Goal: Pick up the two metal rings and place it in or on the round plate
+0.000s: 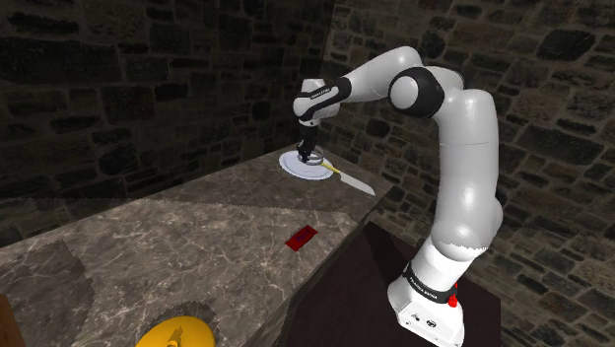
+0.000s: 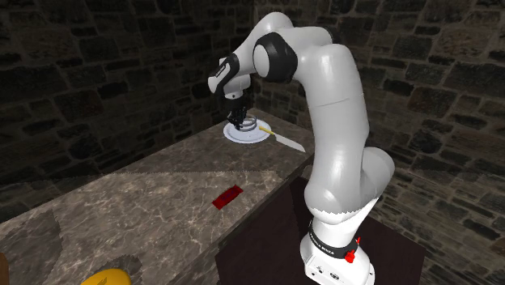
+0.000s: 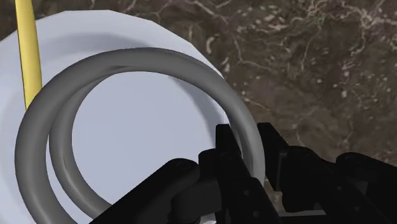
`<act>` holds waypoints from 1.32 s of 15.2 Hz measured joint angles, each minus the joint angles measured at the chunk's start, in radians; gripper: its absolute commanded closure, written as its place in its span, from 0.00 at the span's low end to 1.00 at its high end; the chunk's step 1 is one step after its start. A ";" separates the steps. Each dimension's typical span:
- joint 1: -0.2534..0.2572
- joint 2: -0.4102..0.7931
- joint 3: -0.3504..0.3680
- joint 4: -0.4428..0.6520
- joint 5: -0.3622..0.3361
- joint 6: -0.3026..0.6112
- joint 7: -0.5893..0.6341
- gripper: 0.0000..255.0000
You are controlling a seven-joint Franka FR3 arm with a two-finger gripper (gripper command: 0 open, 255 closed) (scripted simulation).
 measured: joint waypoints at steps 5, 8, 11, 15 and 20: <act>-0.062 0.182 -0.003 0.310 0.023 -0.124 -0.062 1.00; -0.082 0.256 -0.002 0.417 0.030 -0.157 -0.078 1.00; -0.085 0.278 0.000 0.418 0.032 -0.136 -0.079 1.00; -0.087 0.305 0.002 0.409 0.034 -0.100 -0.078 1.00; -0.088 0.339 0.004 0.398 0.037 -0.055 -0.076 1.00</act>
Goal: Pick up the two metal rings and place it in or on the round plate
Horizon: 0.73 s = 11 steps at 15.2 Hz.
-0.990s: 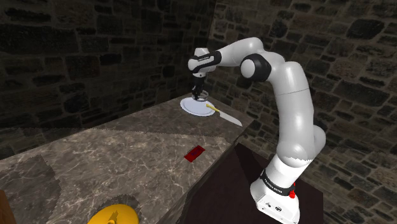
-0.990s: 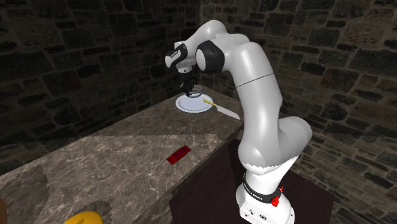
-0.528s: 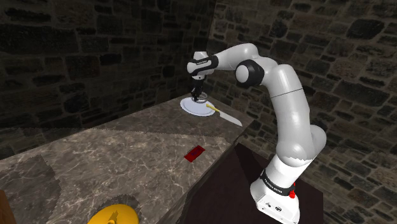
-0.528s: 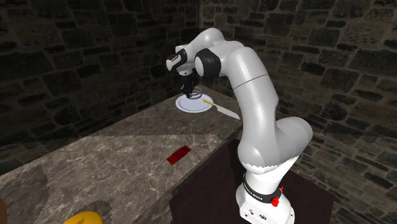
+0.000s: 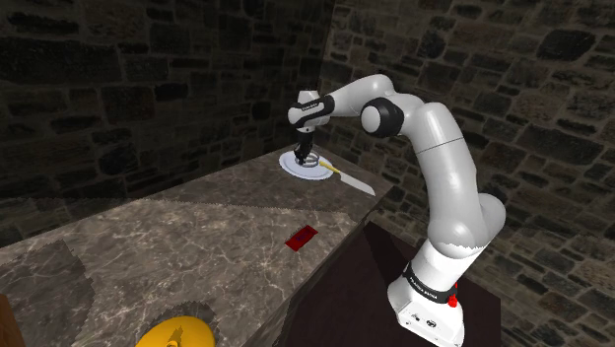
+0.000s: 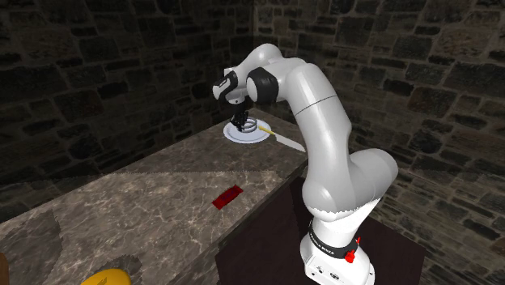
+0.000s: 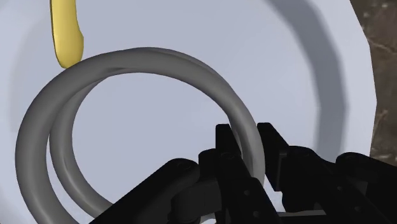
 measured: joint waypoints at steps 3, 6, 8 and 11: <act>-0.001 0.011 0.001 0.003 0.001 0.007 0.000 1.00; -0.001 0.012 0.001 0.003 0.001 0.009 0.000 1.00; -0.001 0.012 0.001 0.004 0.001 0.009 0.001 0.00; -0.001 0.012 0.001 0.004 0.001 0.009 0.001 0.00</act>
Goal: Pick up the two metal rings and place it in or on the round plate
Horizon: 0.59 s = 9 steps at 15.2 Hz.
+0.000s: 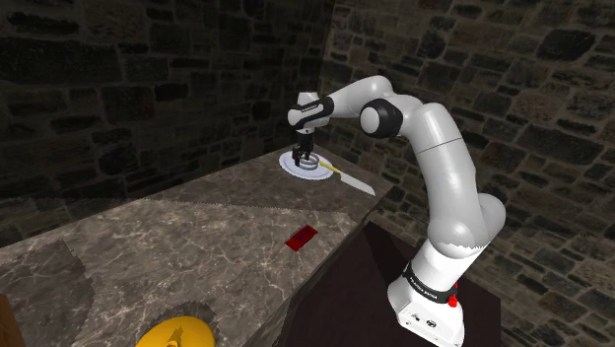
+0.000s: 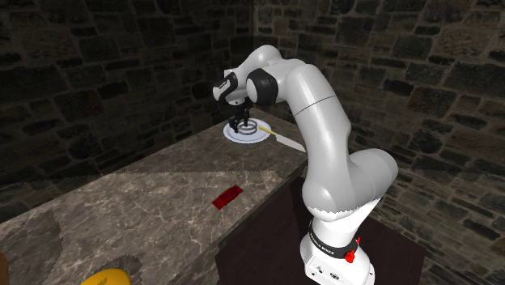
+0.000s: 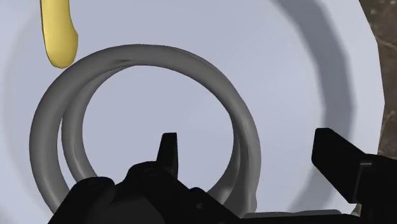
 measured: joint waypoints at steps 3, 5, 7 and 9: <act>0.000 0.000 0.000 0.000 0.000 0.000 0.000 0.00; 0.001 -0.011 -0.001 0.024 -0.001 -0.034 0.001 0.00; 0.006 -0.043 -0.002 0.026 -0.004 -0.068 0.003 0.00; 0.006 -0.049 -0.003 0.041 -0.004 -0.089 0.002 0.00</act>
